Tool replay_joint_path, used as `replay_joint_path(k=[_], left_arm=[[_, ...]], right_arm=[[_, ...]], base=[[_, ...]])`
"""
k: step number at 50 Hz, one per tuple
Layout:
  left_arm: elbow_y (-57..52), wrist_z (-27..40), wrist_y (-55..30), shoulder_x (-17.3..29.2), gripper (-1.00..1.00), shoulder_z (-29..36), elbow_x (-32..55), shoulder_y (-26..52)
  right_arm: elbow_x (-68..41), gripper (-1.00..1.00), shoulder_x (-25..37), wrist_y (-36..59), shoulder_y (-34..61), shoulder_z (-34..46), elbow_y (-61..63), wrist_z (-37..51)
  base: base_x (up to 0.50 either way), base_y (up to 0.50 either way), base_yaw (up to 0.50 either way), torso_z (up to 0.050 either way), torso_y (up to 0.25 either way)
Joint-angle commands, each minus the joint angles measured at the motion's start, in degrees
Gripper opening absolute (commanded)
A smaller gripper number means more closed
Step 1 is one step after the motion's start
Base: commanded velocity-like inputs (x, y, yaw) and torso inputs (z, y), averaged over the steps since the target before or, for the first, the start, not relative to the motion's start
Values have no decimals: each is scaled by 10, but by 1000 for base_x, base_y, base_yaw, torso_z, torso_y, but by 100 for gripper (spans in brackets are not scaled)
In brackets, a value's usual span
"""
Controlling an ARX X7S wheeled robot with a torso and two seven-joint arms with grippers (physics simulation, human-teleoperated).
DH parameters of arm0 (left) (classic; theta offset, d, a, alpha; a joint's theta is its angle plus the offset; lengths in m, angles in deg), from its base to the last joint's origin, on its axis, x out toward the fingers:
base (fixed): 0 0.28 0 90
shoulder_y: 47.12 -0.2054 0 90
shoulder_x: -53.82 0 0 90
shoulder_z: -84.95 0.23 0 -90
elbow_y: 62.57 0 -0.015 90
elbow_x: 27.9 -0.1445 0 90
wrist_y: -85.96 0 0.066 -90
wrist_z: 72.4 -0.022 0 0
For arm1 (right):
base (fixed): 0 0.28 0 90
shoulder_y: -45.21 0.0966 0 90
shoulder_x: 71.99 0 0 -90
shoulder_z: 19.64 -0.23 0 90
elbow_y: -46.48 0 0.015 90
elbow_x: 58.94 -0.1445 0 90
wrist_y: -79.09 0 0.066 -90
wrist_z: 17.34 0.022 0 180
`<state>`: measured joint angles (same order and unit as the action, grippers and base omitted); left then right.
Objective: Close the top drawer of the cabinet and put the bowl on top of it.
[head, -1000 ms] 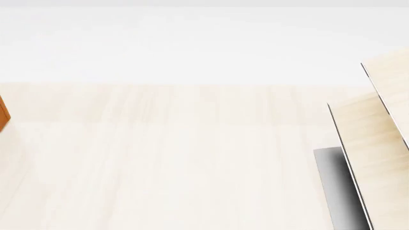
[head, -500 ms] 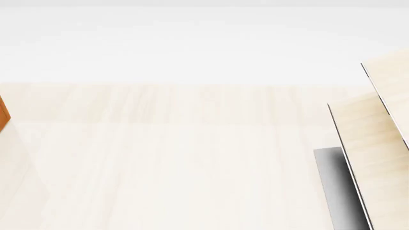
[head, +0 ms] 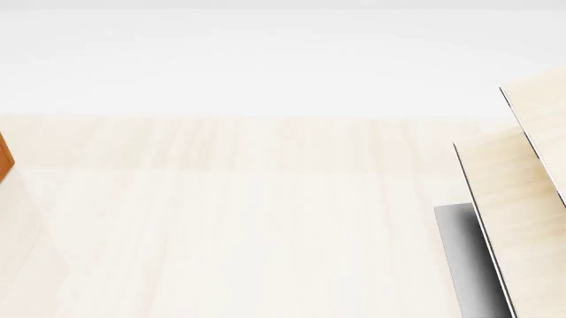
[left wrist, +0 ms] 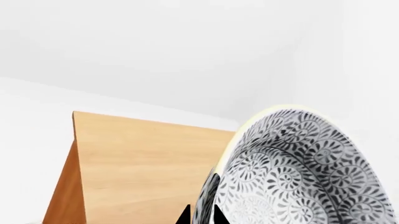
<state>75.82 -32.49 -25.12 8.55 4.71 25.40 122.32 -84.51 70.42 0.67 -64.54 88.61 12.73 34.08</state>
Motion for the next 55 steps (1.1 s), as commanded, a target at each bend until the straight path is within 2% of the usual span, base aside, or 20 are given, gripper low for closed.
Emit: replay_joint_path(k=[1,8,15,19,55], left_arm=[[-2,-1,14,5,-100,-7,-6,-9],[8,-8,23,-1,-100,-7,-8,-20],[83,-39,48,-31,-100,13,-34,8],[89,-42,53,-34,-100,13,-36,4],[32,-18,14,-14,-100,1,-18,-5]], right_arm=[[0,100,-2,7,10,8,0,0],[0,100,-1,10,12,11,2,1],[-2,100,4,8,7,8,4,5],[0,100,5,0,3,7,-2,5],[-1,100,4,-1,13,18,-10,2]], base=[[0,0,0,0,0],[0,0,0,0,0],[0,0,0,0,0],[0,0,0,0,0],[0,0,0,0,0]])
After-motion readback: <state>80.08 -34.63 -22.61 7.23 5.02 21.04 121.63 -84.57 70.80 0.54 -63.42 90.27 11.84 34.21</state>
